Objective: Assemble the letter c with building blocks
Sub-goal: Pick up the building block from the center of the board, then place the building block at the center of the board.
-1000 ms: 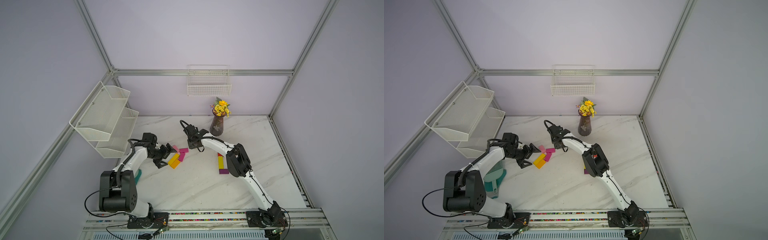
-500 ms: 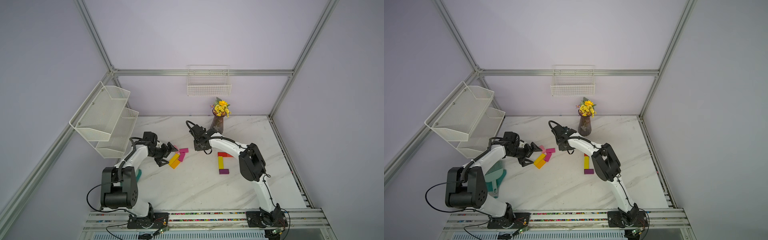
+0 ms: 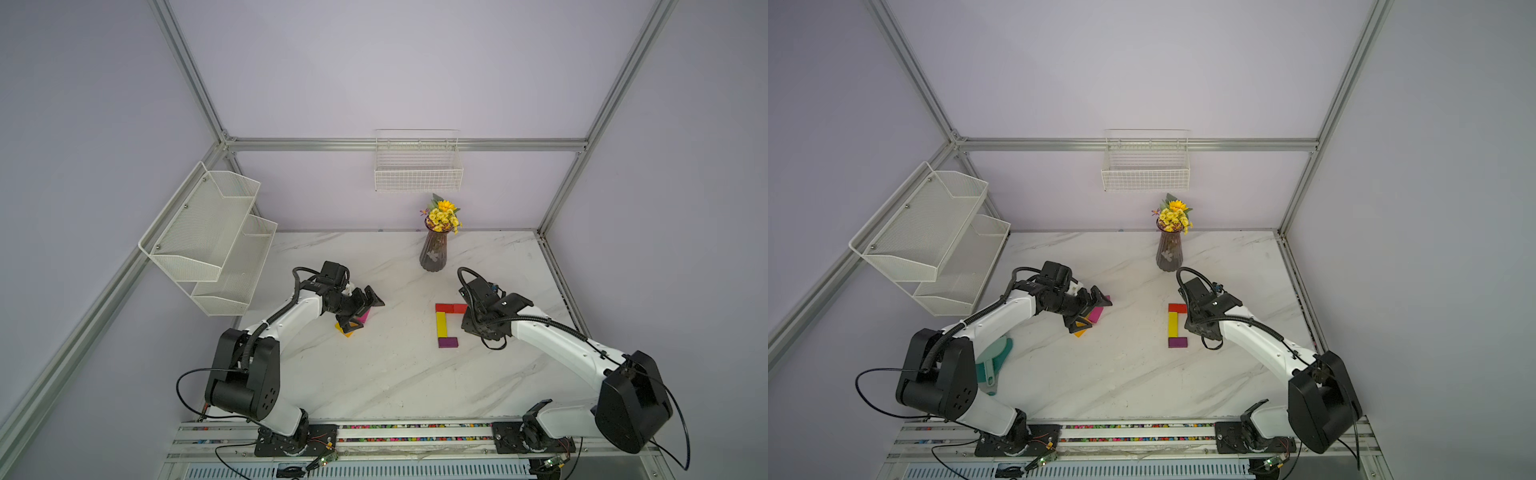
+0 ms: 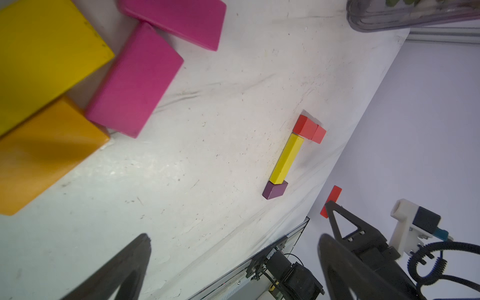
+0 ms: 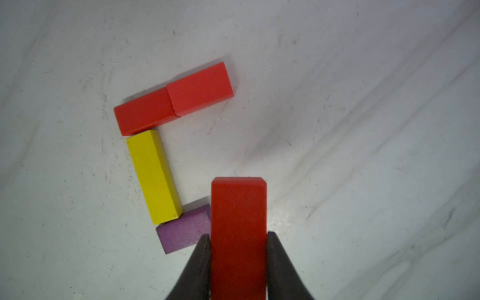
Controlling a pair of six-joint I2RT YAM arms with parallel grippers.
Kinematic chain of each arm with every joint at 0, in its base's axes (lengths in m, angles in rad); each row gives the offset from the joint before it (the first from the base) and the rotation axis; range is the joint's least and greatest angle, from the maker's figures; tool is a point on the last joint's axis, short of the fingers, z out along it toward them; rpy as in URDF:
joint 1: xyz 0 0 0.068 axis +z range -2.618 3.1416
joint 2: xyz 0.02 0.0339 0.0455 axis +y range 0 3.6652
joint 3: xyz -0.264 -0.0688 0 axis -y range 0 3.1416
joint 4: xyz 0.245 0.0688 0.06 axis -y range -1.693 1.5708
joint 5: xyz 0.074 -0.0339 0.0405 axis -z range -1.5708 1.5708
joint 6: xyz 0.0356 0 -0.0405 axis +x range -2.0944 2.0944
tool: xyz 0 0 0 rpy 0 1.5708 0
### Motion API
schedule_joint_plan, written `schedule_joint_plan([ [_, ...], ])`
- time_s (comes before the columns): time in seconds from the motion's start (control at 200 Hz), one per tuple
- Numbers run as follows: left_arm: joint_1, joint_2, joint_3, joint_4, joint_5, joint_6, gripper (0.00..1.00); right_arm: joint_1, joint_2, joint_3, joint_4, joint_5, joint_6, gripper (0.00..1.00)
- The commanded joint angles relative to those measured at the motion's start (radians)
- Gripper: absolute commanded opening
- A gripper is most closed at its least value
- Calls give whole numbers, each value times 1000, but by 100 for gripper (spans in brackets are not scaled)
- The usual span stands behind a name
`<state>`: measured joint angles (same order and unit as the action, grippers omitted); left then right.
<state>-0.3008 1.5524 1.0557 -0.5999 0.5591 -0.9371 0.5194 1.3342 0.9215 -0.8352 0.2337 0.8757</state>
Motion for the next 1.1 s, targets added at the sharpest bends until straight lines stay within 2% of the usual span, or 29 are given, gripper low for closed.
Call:
schedule_joint_plan([
  [0.0,-72,19,62,71,-70,-105,100,-9,-57,-76,0,-29,106,11],
  [0.24,-189,41,87,120,-163,-210,100,-12,-68,-158,29,-5,104,12],
  [0.555,-261,30,82,150,-256,-265,100,-16,-40,-243,99,-2,113,13],
  [1.005,-293,80,78,202,-242,-272,100,-27,48,-253,159,-6,107,17],
  [1.095,-294,98,88,214,-220,-271,100,-27,58,-244,159,-15,106,25],
])
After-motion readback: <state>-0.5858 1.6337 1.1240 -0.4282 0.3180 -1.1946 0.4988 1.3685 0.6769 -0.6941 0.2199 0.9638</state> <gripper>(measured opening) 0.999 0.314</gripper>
